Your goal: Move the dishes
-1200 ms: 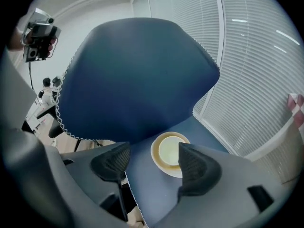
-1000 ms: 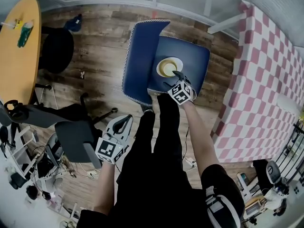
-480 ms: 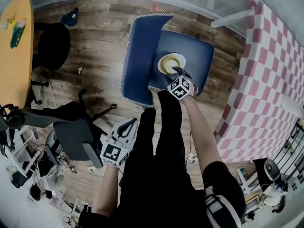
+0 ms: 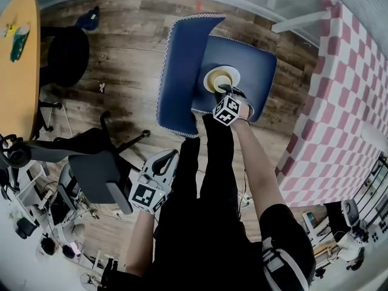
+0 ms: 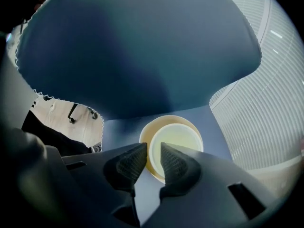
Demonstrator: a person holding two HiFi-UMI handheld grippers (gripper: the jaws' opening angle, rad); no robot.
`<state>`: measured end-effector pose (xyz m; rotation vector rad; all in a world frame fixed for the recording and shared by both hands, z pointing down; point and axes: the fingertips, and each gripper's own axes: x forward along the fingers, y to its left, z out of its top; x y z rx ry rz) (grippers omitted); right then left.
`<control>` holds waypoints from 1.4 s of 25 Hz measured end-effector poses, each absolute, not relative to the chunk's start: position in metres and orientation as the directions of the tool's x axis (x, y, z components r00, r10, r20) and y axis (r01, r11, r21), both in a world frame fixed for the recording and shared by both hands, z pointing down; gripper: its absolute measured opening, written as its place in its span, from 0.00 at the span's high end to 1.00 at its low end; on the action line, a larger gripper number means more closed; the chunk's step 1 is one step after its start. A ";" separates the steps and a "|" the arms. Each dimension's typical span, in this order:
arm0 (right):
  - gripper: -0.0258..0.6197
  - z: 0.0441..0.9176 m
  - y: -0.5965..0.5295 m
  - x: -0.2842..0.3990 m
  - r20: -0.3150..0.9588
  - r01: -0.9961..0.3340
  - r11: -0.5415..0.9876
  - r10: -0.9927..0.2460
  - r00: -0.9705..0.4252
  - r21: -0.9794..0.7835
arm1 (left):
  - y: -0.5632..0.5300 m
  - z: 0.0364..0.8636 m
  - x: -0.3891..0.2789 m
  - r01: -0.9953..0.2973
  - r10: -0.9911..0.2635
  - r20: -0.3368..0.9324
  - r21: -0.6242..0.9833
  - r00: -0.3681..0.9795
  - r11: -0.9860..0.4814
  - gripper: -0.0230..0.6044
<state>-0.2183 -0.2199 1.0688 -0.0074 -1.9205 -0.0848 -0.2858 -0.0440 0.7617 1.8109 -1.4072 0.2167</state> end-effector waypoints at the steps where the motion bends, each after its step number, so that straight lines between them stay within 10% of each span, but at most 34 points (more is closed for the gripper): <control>1: 0.83 1.069 -0.221 -0.219 0.939 0.052 0.997 -0.043 -0.340 0.064 | -0.045 0.761 -0.286 -0.872 -0.731 0.577 0.487 0.363 -0.049 0.93; 35: 0.91 0.814 -0.208 -0.149 0.892 -0.042 0.956 -0.286 -0.349 0.291 | -0.037 0.582 -0.248 -0.863 -0.760 0.424 0.352 0.493 -0.363 0.93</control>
